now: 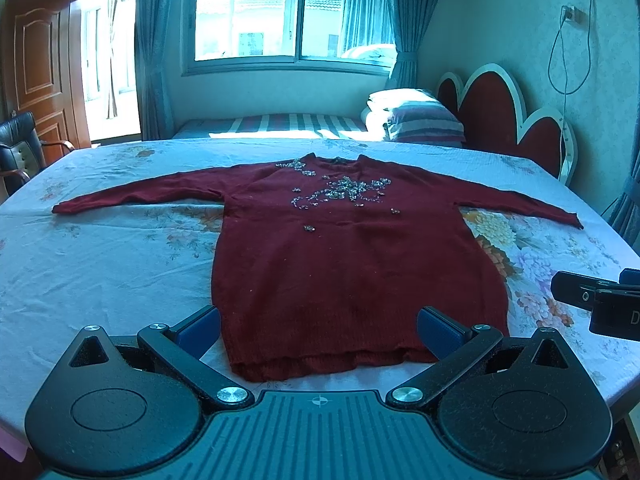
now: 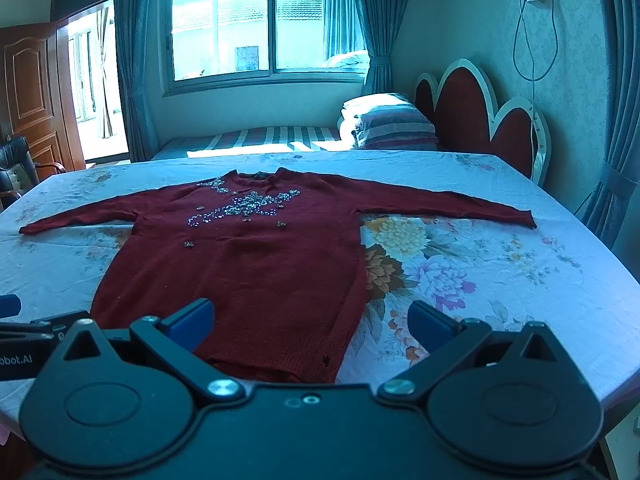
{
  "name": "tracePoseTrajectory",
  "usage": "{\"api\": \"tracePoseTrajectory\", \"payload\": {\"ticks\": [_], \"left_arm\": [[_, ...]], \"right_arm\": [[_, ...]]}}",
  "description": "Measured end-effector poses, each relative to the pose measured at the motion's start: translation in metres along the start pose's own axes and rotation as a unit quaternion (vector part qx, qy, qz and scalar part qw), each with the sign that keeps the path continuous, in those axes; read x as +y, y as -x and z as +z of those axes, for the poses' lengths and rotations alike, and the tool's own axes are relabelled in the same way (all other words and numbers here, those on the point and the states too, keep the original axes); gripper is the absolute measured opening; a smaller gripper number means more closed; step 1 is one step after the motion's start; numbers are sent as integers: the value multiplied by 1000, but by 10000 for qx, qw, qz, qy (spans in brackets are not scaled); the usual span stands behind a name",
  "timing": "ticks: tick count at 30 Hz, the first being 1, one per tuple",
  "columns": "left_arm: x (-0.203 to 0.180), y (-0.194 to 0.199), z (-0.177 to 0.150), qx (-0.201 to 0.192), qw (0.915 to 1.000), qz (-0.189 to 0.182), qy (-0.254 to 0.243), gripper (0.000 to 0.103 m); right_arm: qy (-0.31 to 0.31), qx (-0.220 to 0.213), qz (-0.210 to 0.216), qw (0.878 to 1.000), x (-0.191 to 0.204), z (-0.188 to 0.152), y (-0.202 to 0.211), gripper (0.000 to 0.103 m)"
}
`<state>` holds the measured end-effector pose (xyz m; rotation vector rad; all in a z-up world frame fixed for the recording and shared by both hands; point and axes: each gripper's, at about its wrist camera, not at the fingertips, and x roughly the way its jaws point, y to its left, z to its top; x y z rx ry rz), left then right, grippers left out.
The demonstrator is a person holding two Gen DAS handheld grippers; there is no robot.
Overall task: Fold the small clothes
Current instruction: 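Move the left tool to the sweater sleeve cuff nearest it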
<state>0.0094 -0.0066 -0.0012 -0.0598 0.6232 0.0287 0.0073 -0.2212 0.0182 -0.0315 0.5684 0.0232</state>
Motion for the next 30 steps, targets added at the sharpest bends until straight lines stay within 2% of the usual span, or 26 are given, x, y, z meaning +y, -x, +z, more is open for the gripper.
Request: {"api": "tracePoseTrajectory", "payload": {"ticks": [6, 8, 12, 14, 16, 18, 19, 21, 27, 30], "left_arm": [[10, -13, 8, 99, 9999, 94, 45, 103], [24, -23, 17, 133, 9995, 45, 278, 103], [77, -62, 49, 146, 9948, -206, 989, 103], [112, -91, 64, 168, 9894, -476, 1364, 103], [147, -124, 78, 197, 9833, -455, 1751, 103], [183, -152, 87, 142, 9749, -276, 2206, 103], [205, -169, 90, 17, 9675, -323, 2508, 103], [238, -193, 96, -148, 9567, -121, 2903, 103], [333, -259, 105, -498, 9284, 658, 3624, 103], [384, -288, 104, -583, 9038, 777, 4169, 102]], "right_arm": [[-11, 7, -5, 10000, 2, 3, -6, 103], [3, 17, 29, 10000, 3, 7, -11, 103], [43, -70, 102, 9999, 4, 30, -30, 103], [48, -220, 171, 9996, 4, 47, -45, 103], [81, -363, 145, 9992, 2, 66, -65, 103], [41, -457, 76, 9989, -3, 83, -90, 103], [11, -447, 58, 9990, -7, 92, -104, 103], [-64, -385, -12, 9992, -17, 108, -136, 103], [-368, -108, -67, 9992, -40, 144, -220, 103], [-426, 43, -52, 9991, -47, 151, -245, 103]]}}
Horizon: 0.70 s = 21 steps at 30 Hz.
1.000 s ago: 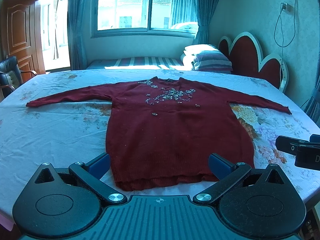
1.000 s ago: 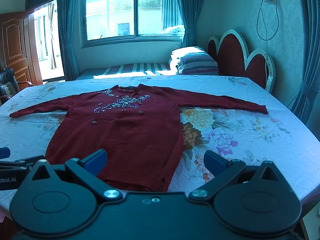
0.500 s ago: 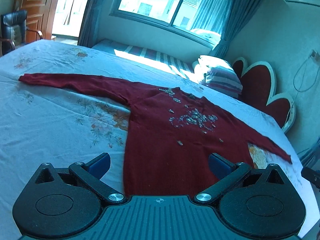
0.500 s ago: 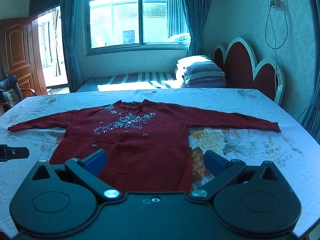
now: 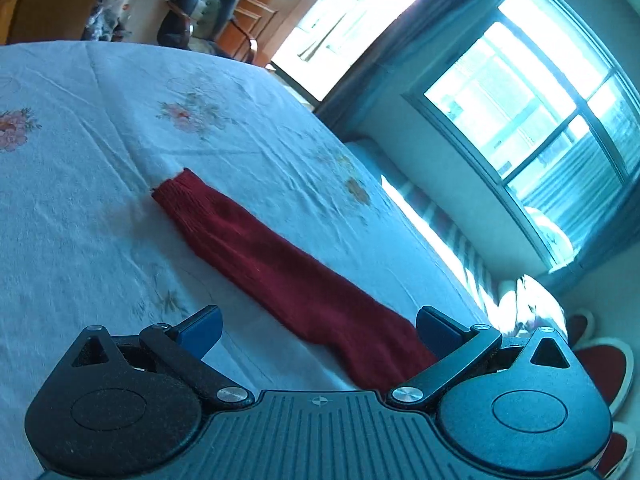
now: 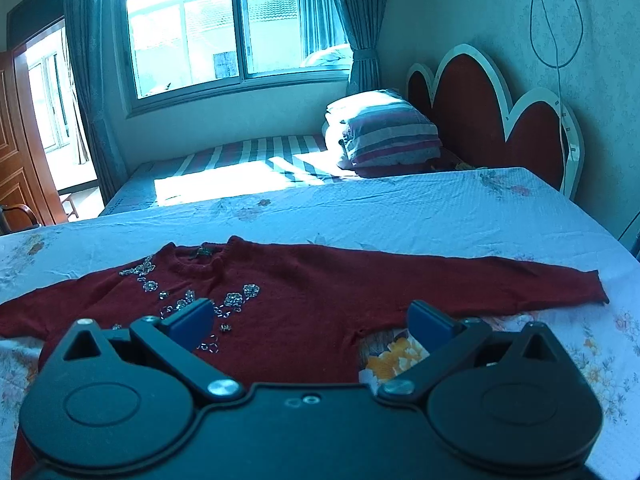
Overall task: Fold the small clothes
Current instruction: 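Move the left tool to the sweater sleeve cuff nearest it, then grasp the cuff with the left tool, fold it across the body, release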
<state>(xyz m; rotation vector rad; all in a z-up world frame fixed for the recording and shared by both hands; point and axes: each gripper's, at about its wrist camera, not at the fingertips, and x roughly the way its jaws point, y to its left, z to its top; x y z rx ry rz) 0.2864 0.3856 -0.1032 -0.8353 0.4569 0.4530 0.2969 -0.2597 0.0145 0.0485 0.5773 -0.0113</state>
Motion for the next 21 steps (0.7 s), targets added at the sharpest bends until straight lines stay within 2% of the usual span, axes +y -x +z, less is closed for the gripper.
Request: {"api": "tracePoseTrajectory", "payload": {"ticks": [1, 2, 3, 6, 8, 12, 15, 17, 20, 21], "left_arm": [[13, -13, 12, -10, 9997, -12, 239, 95], [25, -24, 20, 43, 9989, -50, 470, 77], [36, -35, 28, 106, 9975, -60, 689, 73], [58, -62, 43, 229, 9954, 168, 911, 73], [65, -72, 48, 259, 9950, 127, 956, 73], [74, -93, 60, 305, 9948, -216, 948, 73], [90, -103, 66, 140, 9906, -678, 1184, 73], [95, -107, 65, -9, 9908, -812, 1085, 66], [87, -119, 70, 73, 9947, -778, 664, 59], [83, -122, 72, 117, 9957, -715, 577, 53]], "right_arm": [[21, 11, -21, 10000, -1, 0, -5, 103], [41, 22, -51, 10000, -2, 0, -10, 103], [44, 53, -77, 9999, -4, 0, -15, 103], [81, 193, -295, 9993, -3, -2, -25, 103], [41, 208, -434, 9988, -2, -2, -25, 103], [-52, 188, -670, 9976, 4, -5, -15, 103], [-98, 130, -759, 9970, 10, -8, -8, 103], [-141, 121, -864, 9961, 13, -8, -6, 103], [-278, 66, -1047, 9941, 8, -7, -6, 103], [-336, 102, -1143, 9928, 5, -6, -8, 103]]}}
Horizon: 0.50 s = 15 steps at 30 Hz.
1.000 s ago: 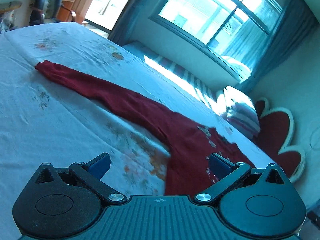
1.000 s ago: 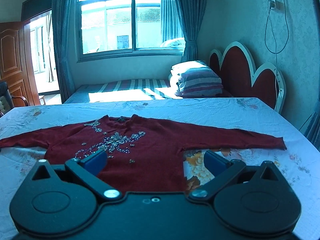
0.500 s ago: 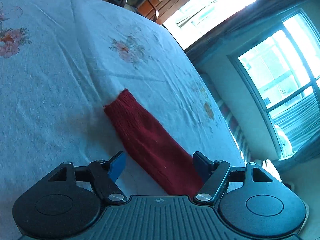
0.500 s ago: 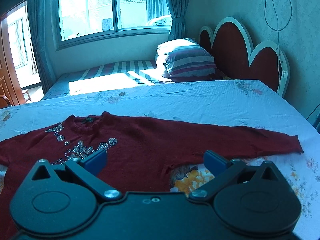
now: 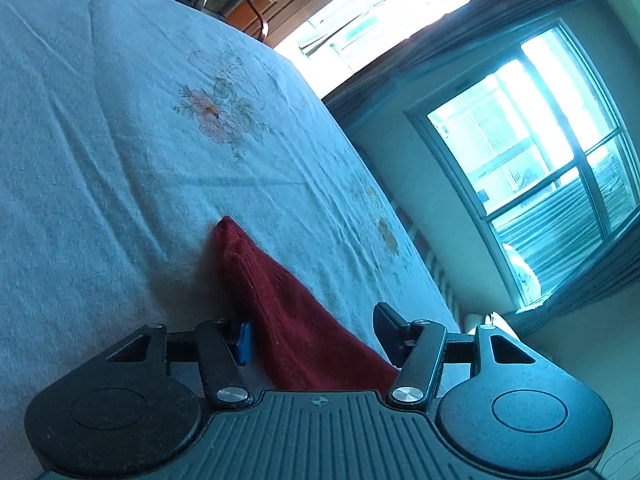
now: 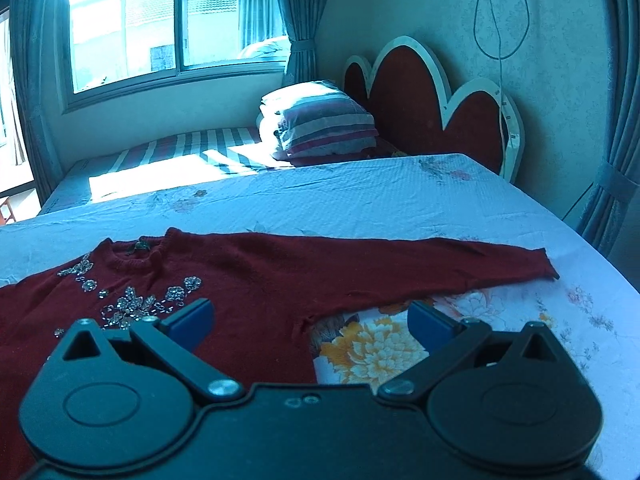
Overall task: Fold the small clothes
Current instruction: 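Grasp the cuff with the left tool, fold it across the body, release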
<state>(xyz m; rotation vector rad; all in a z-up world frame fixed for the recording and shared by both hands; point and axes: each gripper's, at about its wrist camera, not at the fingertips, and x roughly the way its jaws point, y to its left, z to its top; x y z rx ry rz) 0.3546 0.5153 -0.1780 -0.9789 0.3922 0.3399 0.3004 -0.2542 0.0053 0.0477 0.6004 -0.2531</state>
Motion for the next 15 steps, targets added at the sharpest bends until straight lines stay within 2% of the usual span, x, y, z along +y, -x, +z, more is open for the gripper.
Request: {"api": "tracePoseTrajectory", "payload": {"ticks": [2, 6, 10, 12, 15], "left_arm": [[0, -6, 2, 166, 9992, 363, 15, 4], [-3, 0, 7, -35, 9989, 468, -92, 4], [-45, 29, 11, -455, 9981, -324, -260, 4], [-85, 36, 8, -523, 9945, -786, -445, 4], [-161, 36, -14, -439, 9846, -1412, -934, 4]], "right_arm": [[-151, 20, -198, 9997, -8, 2, -2, 103], [-196, -92, -445, 9988, -18, 5, 5, 103], [-247, -159, -642, 9975, -35, 4, 14, 103], [-321, -142, -794, 9962, -49, 2, 17, 103], [-426, -125, -936, 9946, -69, 0, 18, 103]]}}
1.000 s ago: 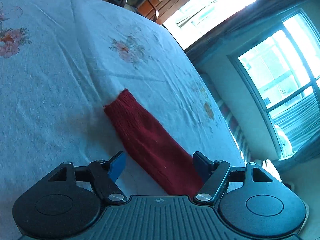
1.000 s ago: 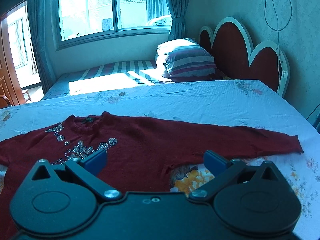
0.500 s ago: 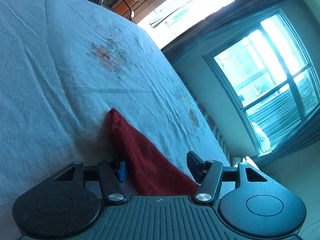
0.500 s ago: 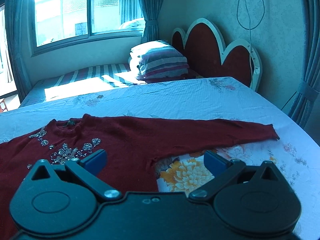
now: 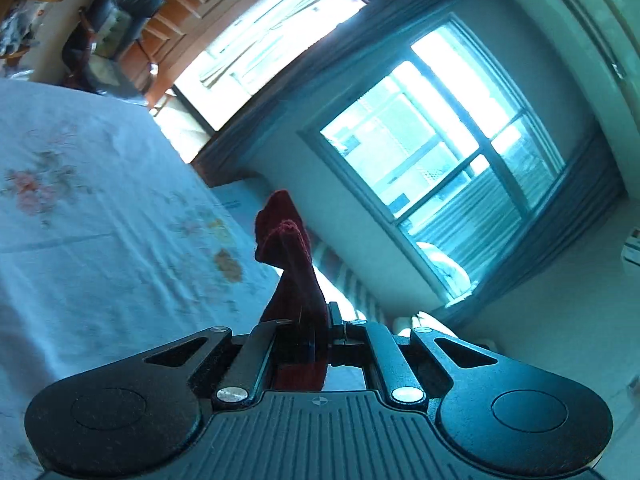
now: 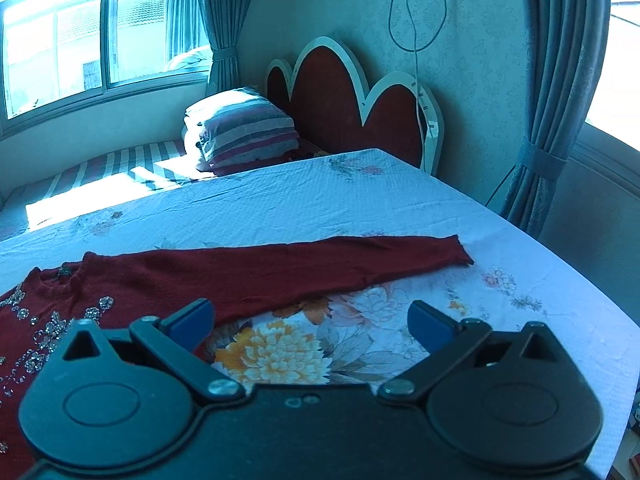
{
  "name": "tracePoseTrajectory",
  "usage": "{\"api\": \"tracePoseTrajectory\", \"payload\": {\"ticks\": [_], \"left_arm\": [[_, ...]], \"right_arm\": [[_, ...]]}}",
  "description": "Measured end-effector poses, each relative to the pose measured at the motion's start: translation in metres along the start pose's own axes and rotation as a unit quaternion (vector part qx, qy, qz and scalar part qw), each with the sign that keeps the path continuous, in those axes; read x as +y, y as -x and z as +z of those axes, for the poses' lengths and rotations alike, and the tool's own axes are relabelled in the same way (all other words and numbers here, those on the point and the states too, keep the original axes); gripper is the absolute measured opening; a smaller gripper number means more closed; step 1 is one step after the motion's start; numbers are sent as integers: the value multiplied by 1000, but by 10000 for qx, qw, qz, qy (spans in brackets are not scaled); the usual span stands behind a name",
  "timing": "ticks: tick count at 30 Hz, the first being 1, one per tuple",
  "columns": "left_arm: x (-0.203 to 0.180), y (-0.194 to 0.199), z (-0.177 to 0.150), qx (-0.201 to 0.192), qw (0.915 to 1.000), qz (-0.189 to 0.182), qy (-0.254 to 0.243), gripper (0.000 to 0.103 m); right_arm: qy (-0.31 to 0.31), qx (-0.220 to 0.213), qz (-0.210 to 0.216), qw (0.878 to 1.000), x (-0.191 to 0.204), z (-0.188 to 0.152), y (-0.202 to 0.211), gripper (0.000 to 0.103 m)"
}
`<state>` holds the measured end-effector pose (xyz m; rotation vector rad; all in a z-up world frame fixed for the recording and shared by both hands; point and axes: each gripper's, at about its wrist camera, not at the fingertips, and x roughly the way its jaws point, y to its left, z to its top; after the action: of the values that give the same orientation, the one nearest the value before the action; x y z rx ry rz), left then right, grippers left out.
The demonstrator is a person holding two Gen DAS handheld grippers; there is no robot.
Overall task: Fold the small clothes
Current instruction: 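Grasp the cuff with the left tool, fold it across the body, release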
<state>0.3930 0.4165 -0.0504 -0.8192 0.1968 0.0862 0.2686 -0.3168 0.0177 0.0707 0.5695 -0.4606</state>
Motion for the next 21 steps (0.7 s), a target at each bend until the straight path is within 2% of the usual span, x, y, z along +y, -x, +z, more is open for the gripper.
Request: {"api": "tracePoseTrajectory", "payload": {"ticks": [3, 5, 6, 9, 12, 15, 19, 21], "left_arm": [[-78, -30, -30, 270, 9976, -439, -459, 4], [-139, -53, -67, 528, 9919, -571, -1007, 4], [-169, -65, -91, 681, 9875, -636, -1275, 4], [-244, -89, -165, 1125, 9764, -802, -1659, 4], [-302, -109, -237, 1478, 9637, -882, -2043, 4], [-342, -126, -303, 1872, 9482, -816, -2433, 4], [-352, -144, -366, 2351, 9268, -533, -2880, 4], [-352, -143, -386, 2475, 9199, -418, -3013, 4]], "right_arm": [[-87, 42, -33, 9999, -20, 3, -8, 103], [-105, 44, -53, 9999, -34, 4, -15, 103], [-140, 41, -37, 9999, -42, 6, -19, 103], [-201, 27, -34, 9998, -68, 9, -32, 103], [-358, 63, -108, 9993, -110, 13, -45, 103], [-398, 164, -232, 9988, -146, 13, -60, 103], [-398, 302, -330, 9982, -182, 10, -78, 103], [-401, 386, -351, 9978, -198, 9, -85, 103]]}}
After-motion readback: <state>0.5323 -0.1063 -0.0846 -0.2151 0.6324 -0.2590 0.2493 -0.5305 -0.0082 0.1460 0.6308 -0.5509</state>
